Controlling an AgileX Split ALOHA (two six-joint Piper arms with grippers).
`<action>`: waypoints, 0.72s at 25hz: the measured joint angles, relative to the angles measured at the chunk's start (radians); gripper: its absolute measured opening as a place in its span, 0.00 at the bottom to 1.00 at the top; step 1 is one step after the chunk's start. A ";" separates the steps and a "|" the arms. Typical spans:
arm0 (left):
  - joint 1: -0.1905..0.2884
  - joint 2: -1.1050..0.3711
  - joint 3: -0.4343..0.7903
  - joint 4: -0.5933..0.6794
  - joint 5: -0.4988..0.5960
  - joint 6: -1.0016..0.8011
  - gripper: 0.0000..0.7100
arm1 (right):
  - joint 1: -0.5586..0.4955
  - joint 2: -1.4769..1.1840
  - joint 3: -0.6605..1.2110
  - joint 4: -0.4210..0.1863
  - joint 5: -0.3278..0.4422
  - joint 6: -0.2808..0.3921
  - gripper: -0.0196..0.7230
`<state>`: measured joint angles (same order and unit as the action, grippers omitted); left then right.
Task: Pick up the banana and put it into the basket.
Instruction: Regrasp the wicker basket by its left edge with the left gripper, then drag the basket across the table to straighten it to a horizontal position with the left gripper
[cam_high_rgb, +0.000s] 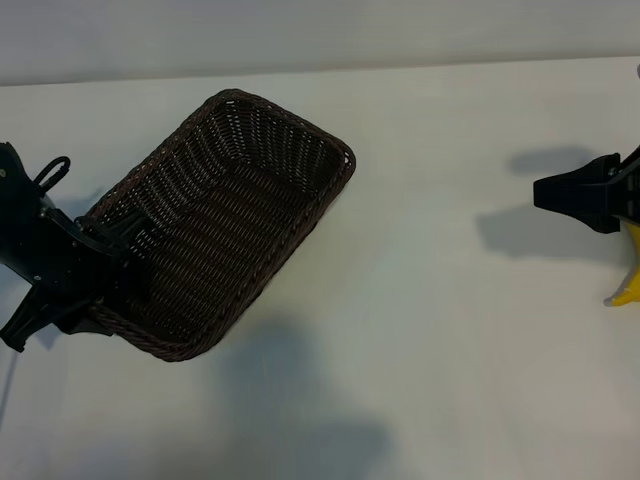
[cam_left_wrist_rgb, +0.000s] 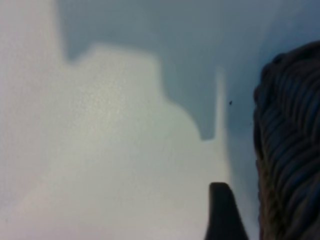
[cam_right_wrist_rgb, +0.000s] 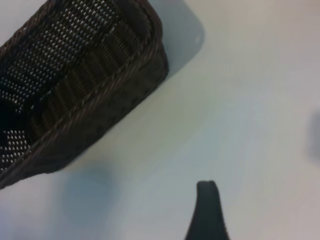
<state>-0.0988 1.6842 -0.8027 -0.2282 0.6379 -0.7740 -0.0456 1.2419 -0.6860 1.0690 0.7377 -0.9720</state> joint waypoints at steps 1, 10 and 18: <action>0.000 0.000 0.000 0.000 0.001 0.000 0.57 | 0.000 0.000 0.000 0.000 0.000 0.000 0.78; 0.000 -0.006 -0.002 -0.015 -0.018 -0.006 0.27 | 0.000 0.000 0.000 0.000 0.000 0.000 0.78; 0.000 -0.059 -0.067 -0.007 0.037 0.067 0.24 | 0.000 0.000 0.000 0.000 0.000 0.000 0.78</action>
<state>-0.0988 1.6249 -0.8696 -0.2357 0.6749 -0.7071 -0.0456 1.2419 -0.6860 1.0690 0.7376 -0.9720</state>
